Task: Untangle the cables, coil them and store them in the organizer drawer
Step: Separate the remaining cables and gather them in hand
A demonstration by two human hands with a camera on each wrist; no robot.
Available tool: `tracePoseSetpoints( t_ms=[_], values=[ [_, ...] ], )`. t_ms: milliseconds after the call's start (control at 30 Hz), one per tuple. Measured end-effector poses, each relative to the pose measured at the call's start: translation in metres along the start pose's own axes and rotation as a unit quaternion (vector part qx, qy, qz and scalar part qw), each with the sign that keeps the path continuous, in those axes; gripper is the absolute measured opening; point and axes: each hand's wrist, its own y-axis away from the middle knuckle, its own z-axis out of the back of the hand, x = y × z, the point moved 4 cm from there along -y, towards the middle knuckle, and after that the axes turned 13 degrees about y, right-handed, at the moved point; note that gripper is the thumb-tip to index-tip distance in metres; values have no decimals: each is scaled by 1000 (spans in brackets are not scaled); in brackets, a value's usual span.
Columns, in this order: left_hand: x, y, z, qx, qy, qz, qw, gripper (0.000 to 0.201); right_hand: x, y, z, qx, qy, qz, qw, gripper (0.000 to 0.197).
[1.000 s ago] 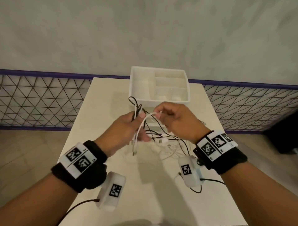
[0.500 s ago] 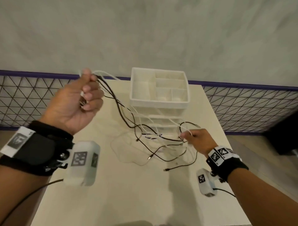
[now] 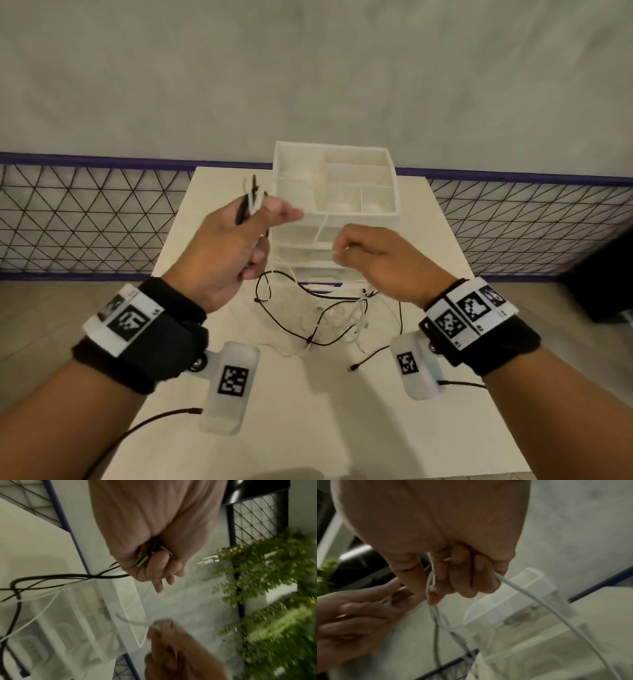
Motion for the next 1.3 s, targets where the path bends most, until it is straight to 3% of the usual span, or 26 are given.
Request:
tracePoseSetpoints(
  t_ms=[100,200,267,400,533,667,733,800,900,933,1067,1133,1200,1233,1300],
  values=[
    [7,3,-23,72,-96,-1,993,22,29,-1,-7,-20,-27,69,997,13],
    [9,3,-18,99,-156,29,982,21,20,-4,8,-77,-82,57,992,11],
    [-1,0,-1,65,-169,25,983,21,-4,-3,17,-92,-129,20,987,20],
    [-32,-8,34,-23,-80,-27,996,18,-61,10,11,-66,-221,-58,971,36],
    [-58,-10,44,-80,-3,-91,993,16,-103,21,-3,-55,-204,-119,970,58],
    [-69,-8,47,-104,23,-144,984,17,-129,25,-3,-72,-108,-192,973,42],
    [-72,-7,50,-116,44,-161,979,19,-149,25,1,-96,-49,-219,970,47],
    [-72,-8,50,-114,37,-162,979,19,-165,25,11,-138,-19,-247,959,51],
    [-59,-9,48,-105,-43,-150,982,17,-165,21,37,-243,-17,-255,936,28],
    [-53,-9,47,-108,-79,-141,981,18,-163,18,45,-262,-21,-249,932,31],
    [-18,-9,57,-130,-165,-52,976,25,-167,12,33,-162,94,-267,945,60],
    [1,-7,62,-123,-175,4,977,22,-165,20,8,-143,168,-275,936,48],
    [17,-3,65,-120,-180,41,975,22,-155,28,-30,-109,176,-265,942,13],
    [22,-2,66,-122,-175,50,976,24,-153,29,-55,-48,188,-240,951,9],
    [25,0,66,-133,-156,56,977,27,-146,32,-108,104,211,-175,956,19]
  ],
)
